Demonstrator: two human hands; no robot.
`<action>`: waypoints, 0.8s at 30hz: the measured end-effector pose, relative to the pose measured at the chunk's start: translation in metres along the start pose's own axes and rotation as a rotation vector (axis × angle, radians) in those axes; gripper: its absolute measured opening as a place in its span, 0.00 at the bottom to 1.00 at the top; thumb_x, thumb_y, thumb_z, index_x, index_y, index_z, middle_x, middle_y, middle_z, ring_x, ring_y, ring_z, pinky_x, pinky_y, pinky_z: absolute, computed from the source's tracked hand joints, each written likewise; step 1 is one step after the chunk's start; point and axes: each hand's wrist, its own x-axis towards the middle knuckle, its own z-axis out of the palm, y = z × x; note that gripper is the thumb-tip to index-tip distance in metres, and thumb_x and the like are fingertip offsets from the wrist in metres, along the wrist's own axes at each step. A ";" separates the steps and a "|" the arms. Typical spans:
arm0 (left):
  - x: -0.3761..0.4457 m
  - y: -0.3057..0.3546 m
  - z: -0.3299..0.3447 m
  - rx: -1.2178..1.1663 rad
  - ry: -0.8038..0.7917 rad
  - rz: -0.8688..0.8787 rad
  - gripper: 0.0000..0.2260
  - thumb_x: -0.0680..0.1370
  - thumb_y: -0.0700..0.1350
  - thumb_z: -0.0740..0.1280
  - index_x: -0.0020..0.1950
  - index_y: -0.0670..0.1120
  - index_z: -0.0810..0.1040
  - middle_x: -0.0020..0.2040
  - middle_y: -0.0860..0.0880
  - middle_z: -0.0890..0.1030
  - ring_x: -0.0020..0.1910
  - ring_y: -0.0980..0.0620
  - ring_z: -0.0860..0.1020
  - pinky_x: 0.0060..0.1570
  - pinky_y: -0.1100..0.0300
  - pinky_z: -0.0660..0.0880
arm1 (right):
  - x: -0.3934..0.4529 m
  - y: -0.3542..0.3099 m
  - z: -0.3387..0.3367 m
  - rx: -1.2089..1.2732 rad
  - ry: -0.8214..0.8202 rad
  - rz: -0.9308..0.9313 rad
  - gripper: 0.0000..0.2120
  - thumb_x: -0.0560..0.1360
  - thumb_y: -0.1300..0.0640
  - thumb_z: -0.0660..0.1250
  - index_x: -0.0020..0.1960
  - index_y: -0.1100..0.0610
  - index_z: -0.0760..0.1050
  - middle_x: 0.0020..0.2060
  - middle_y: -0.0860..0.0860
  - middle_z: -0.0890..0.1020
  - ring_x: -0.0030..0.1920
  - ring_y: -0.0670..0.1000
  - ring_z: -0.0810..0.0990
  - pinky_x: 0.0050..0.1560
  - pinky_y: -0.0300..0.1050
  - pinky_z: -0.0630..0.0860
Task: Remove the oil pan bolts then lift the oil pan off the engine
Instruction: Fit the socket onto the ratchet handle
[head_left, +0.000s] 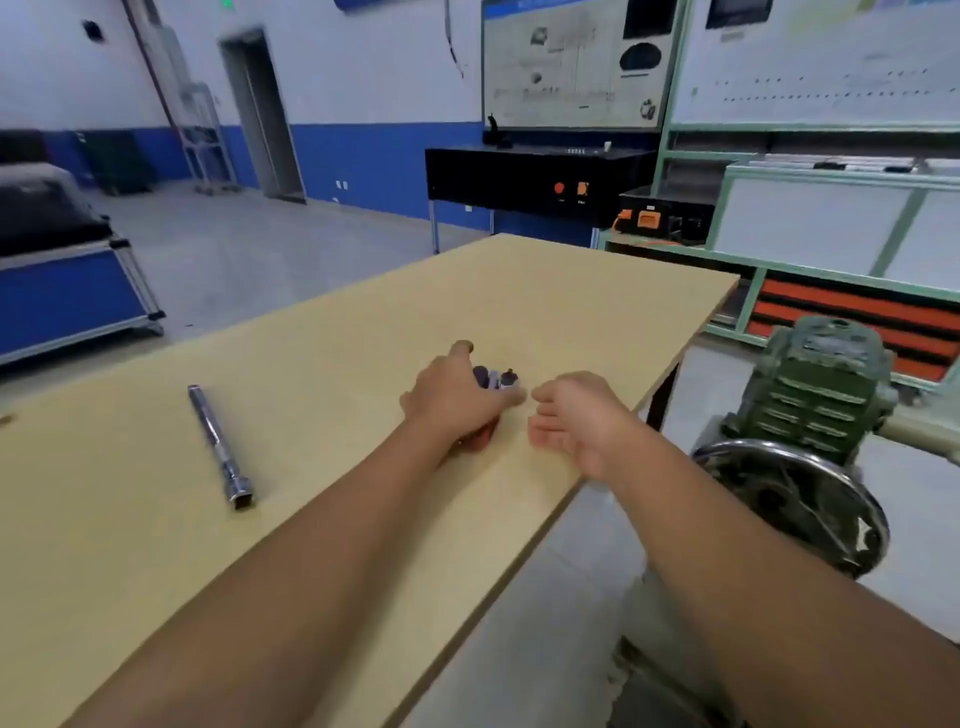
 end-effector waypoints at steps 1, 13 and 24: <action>0.003 -0.001 0.001 0.035 -0.032 0.058 0.30 0.65 0.70 0.69 0.58 0.53 0.72 0.53 0.51 0.79 0.53 0.45 0.79 0.53 0.49 0.76 | 0.009 -0.003 0.008 0.005 0.006 0.009 0.10 0.80 0.63 0.65 0.60 0.64 0.74 0.50 0.62 0.79 0.46 0.58 0.81 0.46 0.52 0.84; 0.026 -0.003 0.008 0.319 -0.055 0.222 0.10 0.77 0.45 0.65 0.39 0.48 0.66 0.39 0.48 0.72 0.34 0.48 0.70 0.29 0.57 0.60 | 0.047 0.011 0.047 -0.123 0.120 -0.140 0.09 0.75 0.68 0.62 0.49 0.60 0.80 0.47 0.59 0.86 0.46 0.61 0.85 0.56 0.63 0.83; 0.035 -0.022 -0.006 -0.781 -0.331 -0.170 0.12 0.83 0.48 0.65 0.46 0.41 0.78 0.35 0.44 0.81 0.20 0.53 0.69 0.20 0.66 0.62 | 0.049 0.021 0.033 -0.075 0.284 -0.229 0.16 0.75 0.67 0.62 0.58 0.52 0.78 0.52 0.53 0.83 0.38 0.50 0.87 0.39 0.37 0.79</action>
